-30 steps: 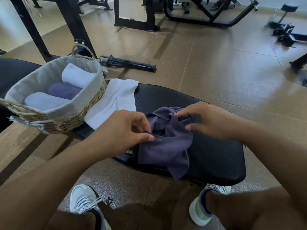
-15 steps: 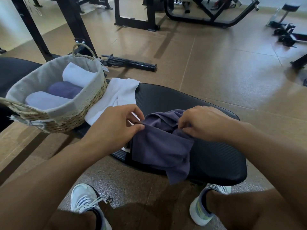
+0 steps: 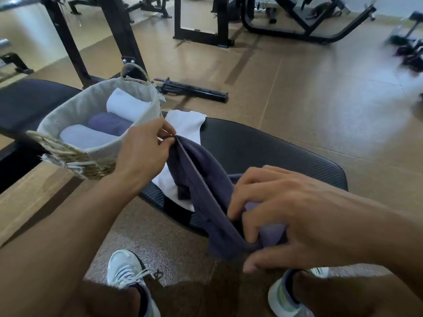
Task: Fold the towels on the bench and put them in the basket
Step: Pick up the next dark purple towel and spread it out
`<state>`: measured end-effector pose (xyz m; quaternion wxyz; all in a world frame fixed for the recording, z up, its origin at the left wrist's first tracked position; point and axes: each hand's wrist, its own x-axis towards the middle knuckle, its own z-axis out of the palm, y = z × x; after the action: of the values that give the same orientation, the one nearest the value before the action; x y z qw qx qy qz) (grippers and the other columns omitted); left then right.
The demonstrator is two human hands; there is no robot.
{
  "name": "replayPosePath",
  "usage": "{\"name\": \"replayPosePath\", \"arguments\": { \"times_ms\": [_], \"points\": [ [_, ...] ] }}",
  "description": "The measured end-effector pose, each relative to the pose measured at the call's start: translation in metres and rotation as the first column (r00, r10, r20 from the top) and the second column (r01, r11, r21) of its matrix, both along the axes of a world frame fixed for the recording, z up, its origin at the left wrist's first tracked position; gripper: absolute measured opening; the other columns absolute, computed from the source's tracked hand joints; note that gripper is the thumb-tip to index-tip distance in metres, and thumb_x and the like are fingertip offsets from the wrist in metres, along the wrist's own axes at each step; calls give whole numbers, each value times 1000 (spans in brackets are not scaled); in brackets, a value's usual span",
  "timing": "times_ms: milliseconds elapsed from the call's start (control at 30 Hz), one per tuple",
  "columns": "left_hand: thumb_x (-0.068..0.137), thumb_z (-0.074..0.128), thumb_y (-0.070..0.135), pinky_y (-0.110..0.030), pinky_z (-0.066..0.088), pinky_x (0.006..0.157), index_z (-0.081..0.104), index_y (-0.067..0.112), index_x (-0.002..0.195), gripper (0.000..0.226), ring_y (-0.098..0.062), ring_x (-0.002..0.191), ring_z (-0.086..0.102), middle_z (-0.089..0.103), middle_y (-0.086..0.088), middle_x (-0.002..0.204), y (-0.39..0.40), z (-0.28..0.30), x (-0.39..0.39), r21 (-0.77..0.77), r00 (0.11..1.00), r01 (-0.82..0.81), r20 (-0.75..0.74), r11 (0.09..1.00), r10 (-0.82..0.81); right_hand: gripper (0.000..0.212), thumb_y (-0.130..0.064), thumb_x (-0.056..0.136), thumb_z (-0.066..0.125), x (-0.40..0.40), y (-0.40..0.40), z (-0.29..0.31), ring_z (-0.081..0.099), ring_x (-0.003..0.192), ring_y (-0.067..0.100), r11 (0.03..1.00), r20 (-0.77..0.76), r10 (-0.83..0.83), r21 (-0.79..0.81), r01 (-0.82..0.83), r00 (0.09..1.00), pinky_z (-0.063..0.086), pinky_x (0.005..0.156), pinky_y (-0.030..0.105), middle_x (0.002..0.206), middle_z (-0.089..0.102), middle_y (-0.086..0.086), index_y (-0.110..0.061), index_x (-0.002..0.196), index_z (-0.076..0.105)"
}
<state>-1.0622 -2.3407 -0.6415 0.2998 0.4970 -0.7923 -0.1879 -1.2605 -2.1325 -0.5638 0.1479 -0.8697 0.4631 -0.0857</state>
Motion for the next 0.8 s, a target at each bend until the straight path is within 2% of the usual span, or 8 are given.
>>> {"name": "replayPosePath", "arguments": {
  "times_ms": [100, 233, 333, 433, 500, 600, 700, 800],
  "points": [
    [90, 70, 15, -33, 52, 78, 69, 23, 95, 10, -11, 77, 65, 64, 13, 78, -9, -5, 3, 51, 999, -34, 41, 998, 32, 28, -67, 85, 68, -18, 2, 8, 55, 108, 5, 995, 27, -98, 12, 97, 995, 47, 89, 30, 97, 61, -25, -39, 81, 62],
    [89, 70, 14, -33, 53, 83, 72, 22, 97, 11, -16, 83, 67, 68, 11, 82, -15, -10, 5, 91, 997, -50, 57, 995, 45, 21, -62, 90, 61, -54, -1, 9, 59, 96, 4, 947, 84, -301, -91, 308, 950, 50, 79, 27, 89, 62, -24, -42, 85, 66],
    [89, 71, 14, -30, 51, 83, 75, 23, 98, 13, -14, 82, 67, 72, 6, 88, -16, -13, 4, 115, 999, -38, 28, 993, 36, 18, -58, 82, 66, -82, -7, -6, 61, 84, 0, 810, 144, -563, -98, 578, 814, 49, 73, 22, 91, 65, -20, -41, 77, 66],
    [89, 73, 14, -28, 54, 78, 76, 22, 93, 10, -13, 75, 70, 73, 6, 82, -15, -13, 2, 182, 999, -13, -36, 983, 20, 16, -39, 79, 81, -108, -12, -27, 63, 74, -6, 688, 105, -721, -4, 726, 684, 44, 65, 9, 94, 71, -16, -32, 70, 70],
    [89, 74, 13, -28, 57, 76, 76, 21, 92, 9, -14, 74, 72, 73, 4, 80, -13, -14, -1, 224, 998, 19, -68, 974, -3, 17, -31, 78, 85, -121, -14, -40, 62, 66, -13, 627, 93, -779, 65, 777, 621, 41, 56, 4, 82, 73, -16, -26, 68, 73],
    [90, 73, 9, -25, 61, 74, 75, 16, 93, 9, -21, 80, 73, 75, -4, 85, -13, -14, -5, 298, 990, 74, -137, 952, -34, 23, -20, 74, 88, -132, -13, -52, 60, 51, -6, 566, 208, -823, 227, 792, 529, 44, 53, 10, 57, 70, -6, -10, 67, 68],
    [91, 71, 5, -11, 57, 65, 75, 9, 96, 7, -24, 82, 72, 75, -13, 89, -10, -12, -5, 356, 981, 105, -192, 929, -37, 24, -8, 72, 88, -137, -11, -55, 66, 54, 0, 573, 317, -816, 336, 747, 483, 49, 55, 11, 61, 73, -2, 1, 73, 66],
    [90, 72, 5, -11, 57, 66, 75, 6, 95, 7, -21, 80, 73, 76, -13, 87, -6, -9, -3, 359, 983, 150, -157, 921, -99, 25, -12, 70, 90, -142, -11, -55, 72, 64, 6, 572, 245, -820, 389, 722, 518, 54, 71, 22, 70, 77, -2, -14, 89, 74]
  ]
}}
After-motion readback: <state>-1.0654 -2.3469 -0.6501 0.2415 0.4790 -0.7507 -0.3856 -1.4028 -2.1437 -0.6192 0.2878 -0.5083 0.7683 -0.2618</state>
